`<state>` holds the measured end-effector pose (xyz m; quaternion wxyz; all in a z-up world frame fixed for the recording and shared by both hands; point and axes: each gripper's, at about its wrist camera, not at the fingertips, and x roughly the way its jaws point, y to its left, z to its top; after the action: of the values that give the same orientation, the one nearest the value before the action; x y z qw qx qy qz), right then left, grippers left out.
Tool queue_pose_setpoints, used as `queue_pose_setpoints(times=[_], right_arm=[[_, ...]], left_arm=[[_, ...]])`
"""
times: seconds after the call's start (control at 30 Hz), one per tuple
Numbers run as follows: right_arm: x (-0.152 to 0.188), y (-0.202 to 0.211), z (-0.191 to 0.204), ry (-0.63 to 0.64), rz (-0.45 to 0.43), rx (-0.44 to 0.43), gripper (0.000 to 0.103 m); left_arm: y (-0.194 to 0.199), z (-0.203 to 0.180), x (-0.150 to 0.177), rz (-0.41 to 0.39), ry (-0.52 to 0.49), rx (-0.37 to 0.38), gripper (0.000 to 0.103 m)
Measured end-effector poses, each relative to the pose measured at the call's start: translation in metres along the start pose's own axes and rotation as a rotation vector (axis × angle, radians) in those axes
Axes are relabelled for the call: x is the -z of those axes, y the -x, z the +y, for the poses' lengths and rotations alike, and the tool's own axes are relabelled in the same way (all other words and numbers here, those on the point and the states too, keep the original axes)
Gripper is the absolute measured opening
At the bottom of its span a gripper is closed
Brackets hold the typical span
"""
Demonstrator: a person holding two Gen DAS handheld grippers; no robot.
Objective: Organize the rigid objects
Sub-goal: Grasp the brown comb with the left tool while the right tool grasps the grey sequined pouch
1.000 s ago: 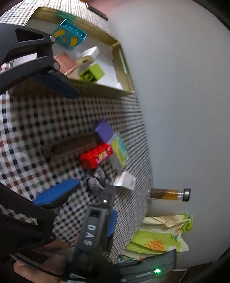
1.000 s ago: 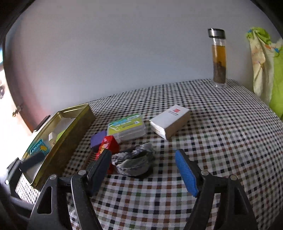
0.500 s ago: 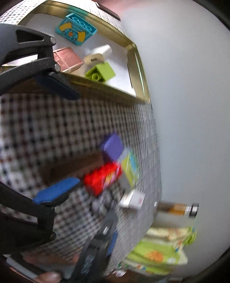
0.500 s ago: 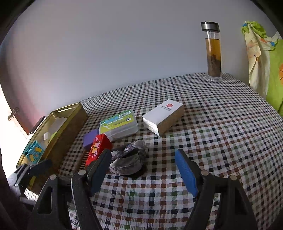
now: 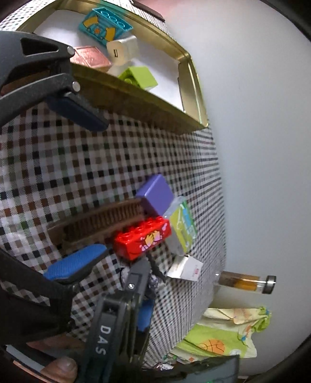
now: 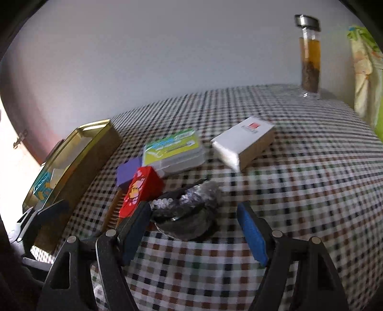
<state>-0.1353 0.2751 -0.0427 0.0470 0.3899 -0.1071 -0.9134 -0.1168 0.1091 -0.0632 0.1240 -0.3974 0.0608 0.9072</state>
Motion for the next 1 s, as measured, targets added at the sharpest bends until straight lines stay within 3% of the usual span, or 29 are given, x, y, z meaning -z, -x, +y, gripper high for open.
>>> queue_pose_setpoints(times=[0.1, 0.2, 0.3, 0.47, 0.57, 0.7, 0.9, 0.97, 1.0], right_arm=[[-0.001, -0.001, -0.001, -0.006, 0.001, -0.011, 0.076], [-0.001, 0.001, 0.002, 0.002, -0.004, -0.041, 0.066], [-0.001, 0.001, 0.003, 0.009, -0.001, -0.036, 0.067], [0.002, 0.002, -0.001, 0.004, 0.024, -0.072, 0.068], [0.005, 0.004, -0.001, 0.018, 0.028, -0.072, 0.068], [0.005, 0.007, 0.004, 0.053, 0.012, -0.052, 0.061], [0.005, 0.008, 0.003, 0.059, 0.006, -0.058, 0.059], [0.005, 0.011, 0.001, 0.054, -0.011, -0.058, 0.056], [0.005, 0.013, 0.000, 0.051, -0.020, -0.055, 0.050]], left_arm=[[-0.010, -0.005, -0.002, 0.051, -0.018, -0.002, 0.086], [-0.015, -0.006, -0.001, 0.074, -0.016, -0.004, 0.086], [-0.016, -0.006, -0.001, 0.083, -0.012, -0.012, 0.085], [-0.017, -0.006, 0.000, 0.082, 0.001, 0.035, 0.071], [-0.014, -0.006, 0.001, 0.072, 0.001, 0.039, 0.056], [-0.012, -0.009, 0.000, 0.063, -0.010, 0.056, 0.025], [-0.008, -0.003, 0.000, 0.050, 0.002, 0.092, 0.024], [-0.004, -0.001, 0.001, 0.031, 0.007, 0.098, 0.024], [-0.001, -0.001, 0.002, 0.021, 0.004, 0.098, 0.024]])
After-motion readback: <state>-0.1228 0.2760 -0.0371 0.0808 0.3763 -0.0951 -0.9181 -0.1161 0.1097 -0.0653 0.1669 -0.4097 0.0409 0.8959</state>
